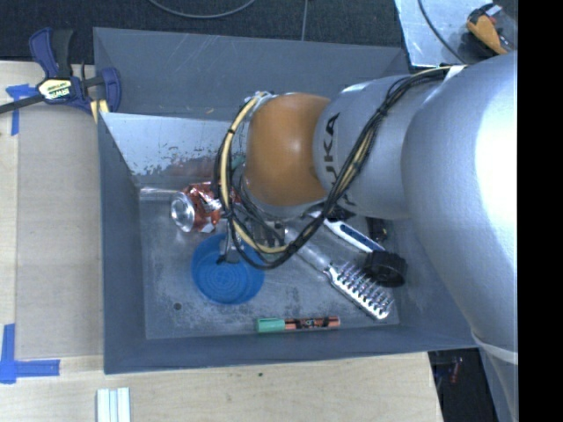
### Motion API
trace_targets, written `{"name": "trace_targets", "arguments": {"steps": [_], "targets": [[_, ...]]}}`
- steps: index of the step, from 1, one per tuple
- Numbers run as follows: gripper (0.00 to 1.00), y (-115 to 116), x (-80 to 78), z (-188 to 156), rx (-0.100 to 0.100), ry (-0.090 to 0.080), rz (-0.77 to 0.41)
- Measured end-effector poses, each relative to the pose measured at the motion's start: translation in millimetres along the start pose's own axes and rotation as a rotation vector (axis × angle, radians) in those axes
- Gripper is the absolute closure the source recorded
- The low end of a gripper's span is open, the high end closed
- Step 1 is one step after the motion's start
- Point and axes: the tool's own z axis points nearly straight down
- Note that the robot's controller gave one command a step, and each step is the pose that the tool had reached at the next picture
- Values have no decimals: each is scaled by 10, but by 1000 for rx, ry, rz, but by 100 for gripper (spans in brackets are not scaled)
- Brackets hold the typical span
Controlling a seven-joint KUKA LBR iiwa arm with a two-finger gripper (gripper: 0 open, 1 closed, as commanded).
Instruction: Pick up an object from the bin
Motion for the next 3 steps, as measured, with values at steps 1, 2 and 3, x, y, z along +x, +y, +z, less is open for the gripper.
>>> {"name": "trace_targets", "arguments": {"steps": [1, 2, 3], "targets": [[100, -32, 67, 2, -1, -1, 21], [100, 209, 47, 77, -2, -4, 35], [100, 81, 135, -748, -1, -13, 3]]}}
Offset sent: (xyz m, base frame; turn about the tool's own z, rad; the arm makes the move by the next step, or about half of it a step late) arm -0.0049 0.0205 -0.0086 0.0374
